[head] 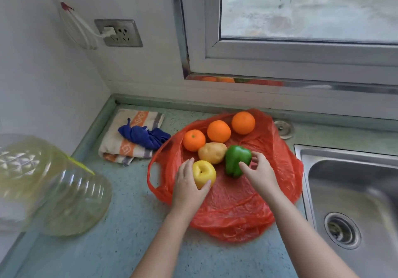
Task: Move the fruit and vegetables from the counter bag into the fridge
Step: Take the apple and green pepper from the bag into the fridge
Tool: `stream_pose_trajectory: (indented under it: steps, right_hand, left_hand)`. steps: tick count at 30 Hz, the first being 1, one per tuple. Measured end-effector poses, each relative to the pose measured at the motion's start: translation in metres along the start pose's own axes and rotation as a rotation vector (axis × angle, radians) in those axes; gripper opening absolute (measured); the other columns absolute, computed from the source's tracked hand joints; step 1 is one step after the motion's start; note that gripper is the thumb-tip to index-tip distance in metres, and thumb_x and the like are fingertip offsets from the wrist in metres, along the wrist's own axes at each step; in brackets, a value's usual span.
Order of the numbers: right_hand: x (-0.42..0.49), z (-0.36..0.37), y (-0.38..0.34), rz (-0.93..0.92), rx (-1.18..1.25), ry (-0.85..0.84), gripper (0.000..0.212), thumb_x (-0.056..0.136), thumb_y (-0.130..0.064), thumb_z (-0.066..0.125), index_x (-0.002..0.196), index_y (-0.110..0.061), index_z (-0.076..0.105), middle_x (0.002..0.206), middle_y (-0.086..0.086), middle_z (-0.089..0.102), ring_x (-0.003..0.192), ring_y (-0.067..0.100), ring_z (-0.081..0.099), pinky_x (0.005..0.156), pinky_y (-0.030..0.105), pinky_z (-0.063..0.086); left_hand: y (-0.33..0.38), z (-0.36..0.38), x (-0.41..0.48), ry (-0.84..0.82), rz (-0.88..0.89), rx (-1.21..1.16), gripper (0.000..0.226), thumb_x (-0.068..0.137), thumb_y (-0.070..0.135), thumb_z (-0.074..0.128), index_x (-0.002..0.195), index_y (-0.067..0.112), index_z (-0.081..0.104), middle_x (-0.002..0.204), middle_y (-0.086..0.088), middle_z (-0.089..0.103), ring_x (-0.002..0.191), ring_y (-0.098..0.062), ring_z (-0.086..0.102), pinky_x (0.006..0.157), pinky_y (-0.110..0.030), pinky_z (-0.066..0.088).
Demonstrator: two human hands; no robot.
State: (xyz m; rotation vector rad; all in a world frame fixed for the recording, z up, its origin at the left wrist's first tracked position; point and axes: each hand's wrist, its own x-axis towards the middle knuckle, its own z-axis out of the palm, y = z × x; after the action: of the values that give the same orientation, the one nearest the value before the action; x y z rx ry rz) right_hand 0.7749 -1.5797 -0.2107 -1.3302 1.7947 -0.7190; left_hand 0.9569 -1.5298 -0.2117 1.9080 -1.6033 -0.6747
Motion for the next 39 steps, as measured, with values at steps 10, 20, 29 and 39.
stream_pose_trajectory:
  steps: [10, 20, 29, 39]
  right_hand:
    - [0.033, 0.025, 0.002, 0.178, 0.090, 0.051, 0.063, 0.078, -0.035, 0.068, 0.127, -0.007, 0.040, 0.123, 0.014, 0.052, 0.112, 0.029, 0.050, 0.081, 0.030, 0.037]
    - [0.033, 0.037, 0.008, 0.231, 0.201, 0.038, 0.067, 0.073, -0.034, 0.075, 0.125, -0.006, 0.044, 0.119, 0.010, 0.056, 0.107, 0.026, 0.053, 0.084, 0.033, 0.043]
    - [0.025, 0.038, 0.008, 0.141, 0.145, 0.074, 0.046, 0.068, -0.031, 0.079, 0.103, -0.007, 0.061, 0.094, 0.006, 0.062, 0.087, 0.020, 0.057, 0.071, 0.027, 0.041]
    - [0.001, 0.024, 0.022, 0.065, 0.117, 0.035, 0.072, 0.064, -0.036, 0.081, 0.122, -0.009, 0.048, 0.119, 0.010, 0.046, 0.112, 0.024, 0.047, 0.096, 0.041, 0.042]
  left_hand:
    - [-0.014, 0.016, 0.015, -0.075, -0.060, 0.010, 0.074, 0.079, 0.030, 0.069, 0.139, 0.012, 0.029, 0.142, -0.007, 0.031, 0.131, -0.021, 0.031, 0.103, -0.026, 0.027]
    - [-0.016, 0.026, 0.017, -0.167, -0.074, -0.049, 0.083, 0.074, 0.035, 0.073, 0.140, 0.017, 0.026, 0.140, -0.003, 0.030, 0.129, -0.017, 0.032, 0.101, -0.024, 0.027]
    - [-0.013, 0.029, 0.010, -0.138, -0.170, -0.119, 0.085, 0.069, 0.033, 0.078, 0.138, 0.020, 0.029, 0.138, -0.003, 0.034, 0.124, -0.018, 0.038, 0.091, -0.018, 0.027]
    - [-0.012, 0.009, -0.016, -0.022, -0.226, -0.219, 0.082, 0.065, 0.028, 0.081, 0.134, 0.017, 0.037, 0.136, -0.005, 0.044, 0.122, -0.019, 0.043, 0.097, -0.025, 0.033]
